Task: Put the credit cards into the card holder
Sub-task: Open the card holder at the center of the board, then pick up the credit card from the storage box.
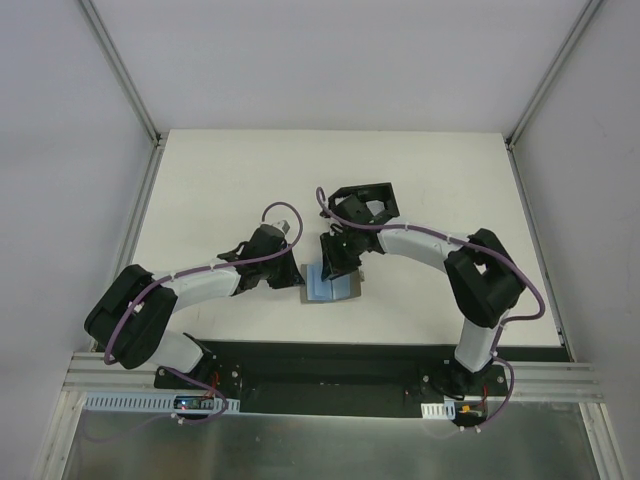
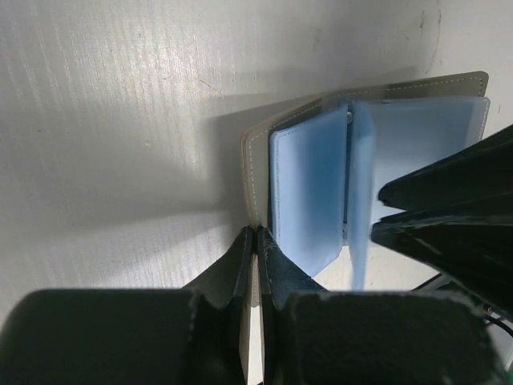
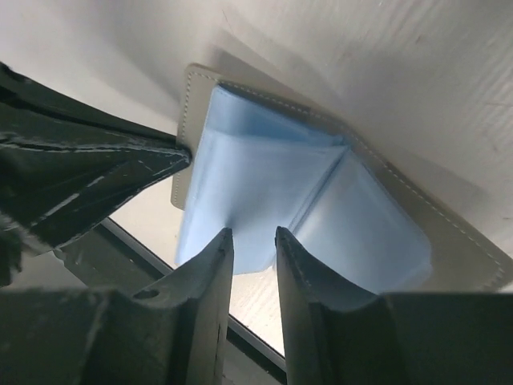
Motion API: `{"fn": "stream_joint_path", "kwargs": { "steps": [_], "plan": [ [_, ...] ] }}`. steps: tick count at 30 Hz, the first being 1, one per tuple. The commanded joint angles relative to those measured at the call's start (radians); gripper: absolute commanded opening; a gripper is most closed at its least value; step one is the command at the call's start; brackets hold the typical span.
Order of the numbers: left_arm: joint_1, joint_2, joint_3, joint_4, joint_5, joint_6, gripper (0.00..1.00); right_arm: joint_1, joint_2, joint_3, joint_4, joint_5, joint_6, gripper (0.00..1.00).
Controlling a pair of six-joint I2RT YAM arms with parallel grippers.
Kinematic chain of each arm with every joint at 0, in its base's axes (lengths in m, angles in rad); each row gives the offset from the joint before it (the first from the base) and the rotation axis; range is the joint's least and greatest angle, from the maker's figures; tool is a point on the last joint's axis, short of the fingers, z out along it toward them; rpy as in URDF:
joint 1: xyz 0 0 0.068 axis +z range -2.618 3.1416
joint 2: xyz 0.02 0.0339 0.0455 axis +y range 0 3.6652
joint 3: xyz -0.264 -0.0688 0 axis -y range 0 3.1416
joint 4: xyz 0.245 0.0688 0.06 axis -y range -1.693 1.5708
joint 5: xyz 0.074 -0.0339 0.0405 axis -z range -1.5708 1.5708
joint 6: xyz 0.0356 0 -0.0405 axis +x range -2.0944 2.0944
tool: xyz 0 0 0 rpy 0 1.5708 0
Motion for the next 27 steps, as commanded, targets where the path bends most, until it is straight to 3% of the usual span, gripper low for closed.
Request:
{"fn": "stream_joint_path", "kwargs": {
  "steps": [1,7,17,23,27],
  "plan": [
    [0.012,-0.002,0.03,-0.004,0.012,0.024,0.0,0.025,0.034,0.026,-0.027,-0.026,-0.002,0.31],
    [0.014,-0.01,0.029,-0.005,0.011,0.024,0.0,0.024,0.017,0.048,-0.052,0.021,-0.008,0.33],
    [0.021,-0.022,0.021,-0.004,0.015,0.03,0.0,-0.028,-0.077,0.095,-0.072,0.037,-0.041,0.47],
    [0.025,-0.028,0.021,-0.004,0.018,0.035,0.0,-0.103,-0.13,0.159,-0.062,0.086,-0.059,0.57],
    [0.029,-0.033,0.026,-0.004,0.026,0.041,0.0,-0.174,-0.109,0.238,-0.073,0.108,-0.084,0.56]
  ]
}}
